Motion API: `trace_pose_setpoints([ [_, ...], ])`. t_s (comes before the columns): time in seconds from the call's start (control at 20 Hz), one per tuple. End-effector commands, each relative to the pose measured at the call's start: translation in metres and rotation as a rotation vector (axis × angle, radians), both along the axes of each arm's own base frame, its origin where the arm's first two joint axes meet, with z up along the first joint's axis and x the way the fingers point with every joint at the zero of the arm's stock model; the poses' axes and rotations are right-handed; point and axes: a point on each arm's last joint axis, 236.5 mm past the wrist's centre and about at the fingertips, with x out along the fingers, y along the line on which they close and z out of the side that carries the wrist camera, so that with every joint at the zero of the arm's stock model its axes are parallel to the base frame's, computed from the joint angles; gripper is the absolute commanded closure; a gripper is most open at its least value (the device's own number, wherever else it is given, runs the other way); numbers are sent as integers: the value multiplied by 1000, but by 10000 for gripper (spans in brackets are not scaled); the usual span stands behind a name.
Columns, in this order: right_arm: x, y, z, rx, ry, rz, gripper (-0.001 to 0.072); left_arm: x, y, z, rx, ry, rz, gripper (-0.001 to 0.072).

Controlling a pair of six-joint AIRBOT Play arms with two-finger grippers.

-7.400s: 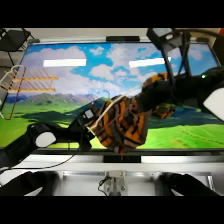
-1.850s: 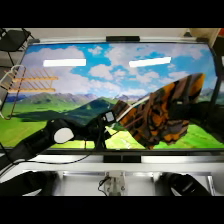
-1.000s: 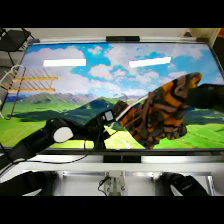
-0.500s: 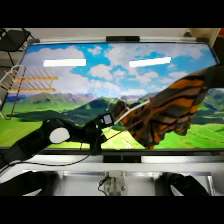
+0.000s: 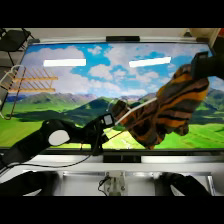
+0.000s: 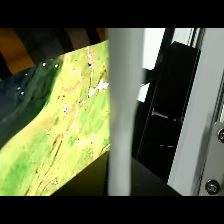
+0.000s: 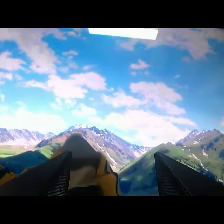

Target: Fold the shirts.

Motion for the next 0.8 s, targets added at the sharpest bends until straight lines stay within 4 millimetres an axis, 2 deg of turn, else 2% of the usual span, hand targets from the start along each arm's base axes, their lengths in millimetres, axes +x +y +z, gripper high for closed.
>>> trace_pose_setpoints([
  [0.0,-12,3,-3,25,28,14,91,13,5,0,-7,12,60,655],
  [0.1,-27,12,9,128,1,32,93,18,12,-4,9,26,76,654],
  [0.15,-36,26,10,213,8,63,94,19,13,-5,11,29,82,654],
  [0.25,-59,69,-7,351,134,187,107,20,14,-5,10,29,85,654],
  [0.3,-71,94,-19,395,208,268,197,20,14,-5,9,39,97,654],
  [0.35,-80,113,-30,416,258,326,214,20,14,-5,6,52,116,654],
  [0.4,-87,123,-44,395,299,357,209,20,14,-5,4,66,133,654],
  [0.55,-83,115,-70,272,259,326,208,20,14,-5,-8,129,214,654],
  [0.75,-66,134,-106,261,206,361,208,19,13,-5,-9,137,221,654],
])
